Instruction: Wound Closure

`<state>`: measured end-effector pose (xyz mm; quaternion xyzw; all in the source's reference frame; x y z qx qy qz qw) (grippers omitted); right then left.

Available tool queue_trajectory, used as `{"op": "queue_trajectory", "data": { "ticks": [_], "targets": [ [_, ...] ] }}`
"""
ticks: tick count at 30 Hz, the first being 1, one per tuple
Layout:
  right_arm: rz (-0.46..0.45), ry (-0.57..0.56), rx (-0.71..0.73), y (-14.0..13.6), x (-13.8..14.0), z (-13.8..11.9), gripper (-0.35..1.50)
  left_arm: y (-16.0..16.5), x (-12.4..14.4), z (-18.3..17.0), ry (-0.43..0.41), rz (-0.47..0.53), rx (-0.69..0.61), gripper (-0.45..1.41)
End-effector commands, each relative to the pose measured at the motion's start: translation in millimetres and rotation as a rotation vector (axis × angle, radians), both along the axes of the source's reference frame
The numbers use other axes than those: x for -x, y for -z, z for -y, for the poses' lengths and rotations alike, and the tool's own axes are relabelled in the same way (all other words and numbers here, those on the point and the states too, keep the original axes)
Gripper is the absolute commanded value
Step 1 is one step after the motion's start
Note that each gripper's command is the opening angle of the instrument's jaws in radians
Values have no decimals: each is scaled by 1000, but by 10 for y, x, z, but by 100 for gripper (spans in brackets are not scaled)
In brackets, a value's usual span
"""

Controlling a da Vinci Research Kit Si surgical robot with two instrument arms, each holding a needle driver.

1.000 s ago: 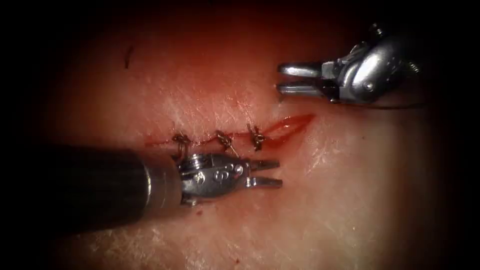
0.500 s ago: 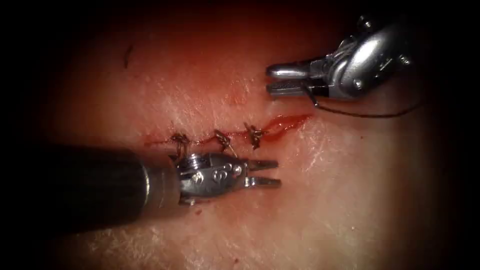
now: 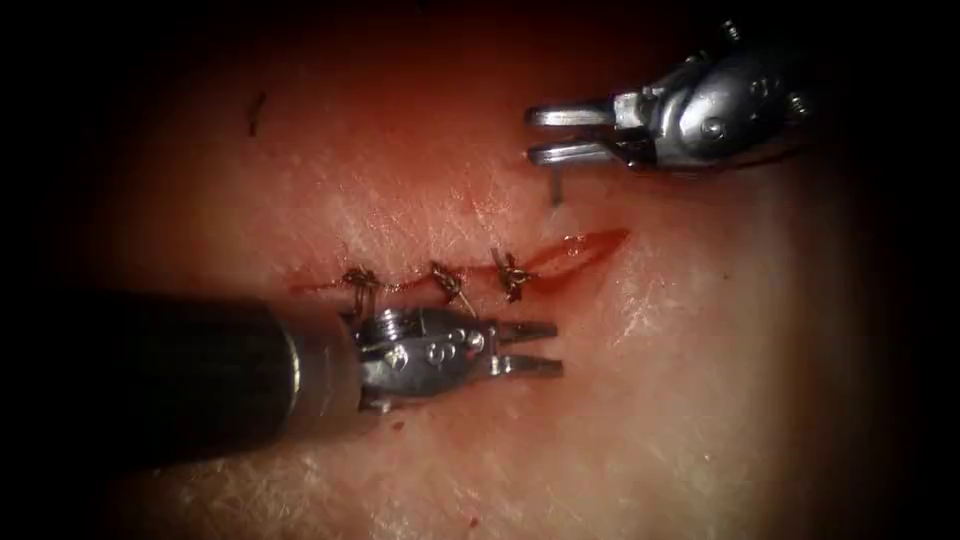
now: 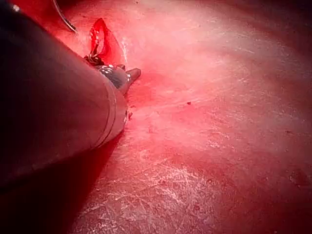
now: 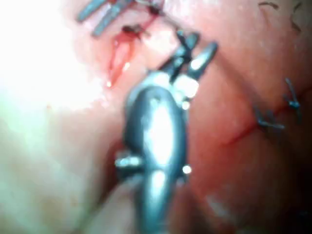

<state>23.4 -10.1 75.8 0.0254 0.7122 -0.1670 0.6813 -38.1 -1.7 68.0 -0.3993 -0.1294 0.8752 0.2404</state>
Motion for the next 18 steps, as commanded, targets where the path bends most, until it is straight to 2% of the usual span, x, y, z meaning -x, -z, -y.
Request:
{"op": "queue_trajectory", "data": {
  "ticks": [1,8,18],
  "targets": [
    [8,-1,-11,-9,-5,-3,-35,-7,5,3,-1,1,-1,19],
    [42,-14,-87,-15,-3,-13,-35,-7,5,3,-1,1,-1,19],
    [90,-97,-97,-18,-5,-19,-35,-7,5,4,-1,1,-1,19]
  ]
}}
